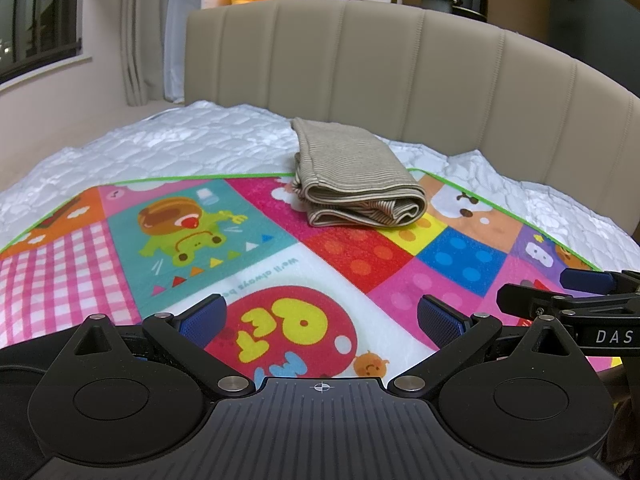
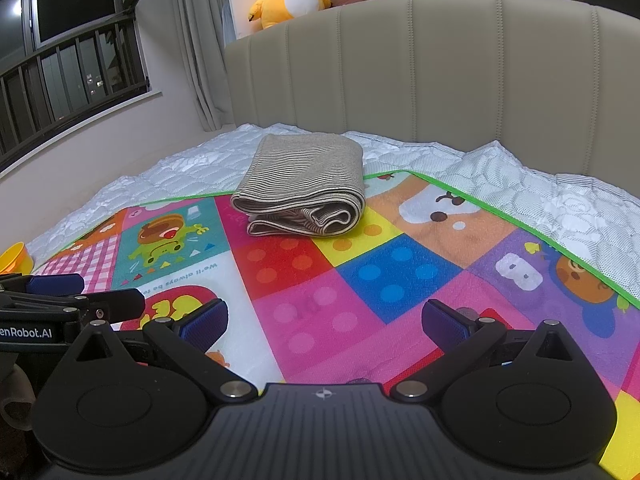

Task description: Fold clothes

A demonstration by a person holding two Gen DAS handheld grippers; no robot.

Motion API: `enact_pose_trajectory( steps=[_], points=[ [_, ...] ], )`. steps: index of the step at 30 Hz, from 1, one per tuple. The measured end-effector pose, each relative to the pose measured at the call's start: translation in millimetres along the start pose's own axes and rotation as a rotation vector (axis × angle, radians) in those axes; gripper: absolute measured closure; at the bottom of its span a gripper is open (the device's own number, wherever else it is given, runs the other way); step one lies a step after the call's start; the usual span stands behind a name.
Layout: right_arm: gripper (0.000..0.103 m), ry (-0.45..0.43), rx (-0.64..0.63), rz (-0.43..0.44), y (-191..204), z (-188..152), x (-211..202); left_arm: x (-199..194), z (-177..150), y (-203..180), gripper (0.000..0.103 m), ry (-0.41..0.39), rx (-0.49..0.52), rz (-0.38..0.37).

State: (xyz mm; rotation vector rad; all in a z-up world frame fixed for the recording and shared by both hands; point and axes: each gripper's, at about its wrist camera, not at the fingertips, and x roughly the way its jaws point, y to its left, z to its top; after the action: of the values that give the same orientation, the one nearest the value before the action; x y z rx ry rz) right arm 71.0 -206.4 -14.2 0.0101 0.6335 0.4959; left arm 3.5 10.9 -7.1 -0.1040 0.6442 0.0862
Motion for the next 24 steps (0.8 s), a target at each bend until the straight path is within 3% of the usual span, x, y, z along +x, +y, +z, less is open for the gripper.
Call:
enact_pose_trajectory(
  steps=[24],
  points=[
    [0.0,0.004,0.001,-0.002,-1.6,-0.5,-1.3,-1.3,0.2,-1.0,0.0,-0.004,-0.006,0.007]
  ],
)
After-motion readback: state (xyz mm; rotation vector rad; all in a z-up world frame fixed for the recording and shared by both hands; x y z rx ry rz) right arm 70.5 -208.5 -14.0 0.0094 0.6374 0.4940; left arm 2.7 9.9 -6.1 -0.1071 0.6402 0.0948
